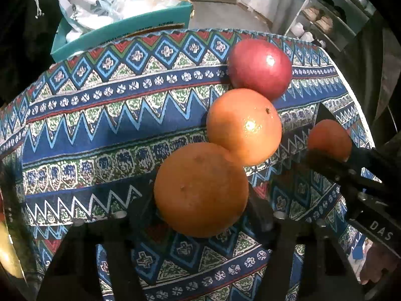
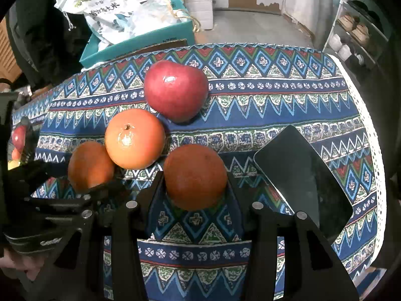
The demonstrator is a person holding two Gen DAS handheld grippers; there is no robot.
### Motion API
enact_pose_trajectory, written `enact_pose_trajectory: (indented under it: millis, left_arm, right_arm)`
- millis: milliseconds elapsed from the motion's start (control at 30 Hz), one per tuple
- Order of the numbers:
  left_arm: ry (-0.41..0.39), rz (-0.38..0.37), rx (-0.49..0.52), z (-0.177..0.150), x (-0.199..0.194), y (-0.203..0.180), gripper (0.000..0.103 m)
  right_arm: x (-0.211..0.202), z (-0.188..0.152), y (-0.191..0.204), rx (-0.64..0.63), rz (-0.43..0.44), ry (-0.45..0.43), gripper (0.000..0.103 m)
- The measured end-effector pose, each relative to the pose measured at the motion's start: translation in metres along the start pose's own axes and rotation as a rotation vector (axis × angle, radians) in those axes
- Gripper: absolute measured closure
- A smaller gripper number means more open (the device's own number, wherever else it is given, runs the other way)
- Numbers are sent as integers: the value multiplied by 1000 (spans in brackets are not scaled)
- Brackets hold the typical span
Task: Organize fruits
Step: 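Lift the large orange with the left tool while the right tool lifts the small orange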
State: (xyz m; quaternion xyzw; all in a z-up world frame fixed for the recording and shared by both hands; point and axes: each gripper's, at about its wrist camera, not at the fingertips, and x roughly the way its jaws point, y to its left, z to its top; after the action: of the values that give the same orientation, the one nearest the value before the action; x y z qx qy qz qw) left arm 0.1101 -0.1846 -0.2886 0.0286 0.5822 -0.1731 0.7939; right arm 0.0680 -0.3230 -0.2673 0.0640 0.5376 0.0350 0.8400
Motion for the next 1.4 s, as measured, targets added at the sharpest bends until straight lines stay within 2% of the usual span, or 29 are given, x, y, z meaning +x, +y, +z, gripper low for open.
enact_pose_trajectory:
  millis: [367, 967, 1100, 1400]
  left_arm:
    - [-32, -10, -37, -6, -12, 9, 39]
    - [-195, -16, -44, -5, -104, 18, 39]
    - [-248, 24, -19, -8, -124, 13, 39]
    - [-330, 10, 12, -11, -166, 6, 39]
  right_arm:
    - [-12, 2, 5, -16, -16, -32, 57]
    - [-74, 19, 23, -32, -2, -173, 57]
    - [-91, 21, 29, -38, 7, -212, 57]
    - [-130, 23, 39, -48, 23, -279, 57]
